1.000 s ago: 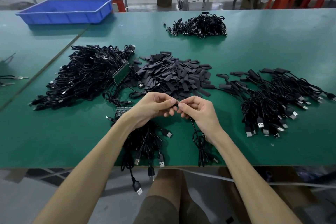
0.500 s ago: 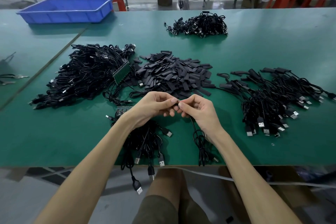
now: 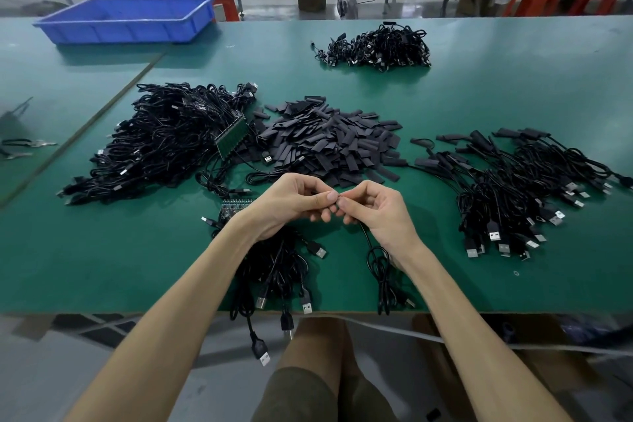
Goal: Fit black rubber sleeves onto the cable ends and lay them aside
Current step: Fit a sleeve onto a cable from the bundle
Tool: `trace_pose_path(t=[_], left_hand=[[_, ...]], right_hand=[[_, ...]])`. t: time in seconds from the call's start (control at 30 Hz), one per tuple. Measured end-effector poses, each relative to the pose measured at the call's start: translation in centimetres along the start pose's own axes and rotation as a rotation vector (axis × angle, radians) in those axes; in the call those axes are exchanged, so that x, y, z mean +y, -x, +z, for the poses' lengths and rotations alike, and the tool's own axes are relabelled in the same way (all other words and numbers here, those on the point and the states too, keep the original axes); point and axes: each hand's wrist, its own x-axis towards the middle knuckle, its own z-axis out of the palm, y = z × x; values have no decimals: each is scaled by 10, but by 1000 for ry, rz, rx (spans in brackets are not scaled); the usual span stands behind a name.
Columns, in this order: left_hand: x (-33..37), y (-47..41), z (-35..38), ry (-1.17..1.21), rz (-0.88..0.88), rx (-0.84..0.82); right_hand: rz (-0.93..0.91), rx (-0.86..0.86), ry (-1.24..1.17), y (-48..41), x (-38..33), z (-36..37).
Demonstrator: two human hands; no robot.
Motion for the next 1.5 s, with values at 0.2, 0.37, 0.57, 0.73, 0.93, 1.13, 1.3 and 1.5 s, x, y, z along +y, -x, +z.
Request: trace_pose_path(t=[0.2, 0.37, 0.57, 0.73, 0.93, 1.13, 1.3, 1.5], left_hand=[[1, 0, 0, -1, -5, -5], [0, 0, 2, 57, 36, 48], [-3, -1, 3, 126, 97, 126], [-4, -3, 3, 73, 123, 172], [-4, -1, 4, -15, 181, 229], [6, -6, 6, -48, 92, 261], [35, -10, 15, -443, 15, 209], [33, -15, 76, -900, -68, -60]], right_hand=[[-1, 4, 8, 0, -1, 2], [1, 60, -22, 0, -1, 1], [26, 125, -24, -1, 2, -1], [33, 128, -35, -2, 2, 0], [33, 70, -37, -2, 2, -1], [59, 129, -108, -3, 0, -3], [92, 271, -390, -6, -4, -8], [109, 327, -287, -5, -6, -9]])
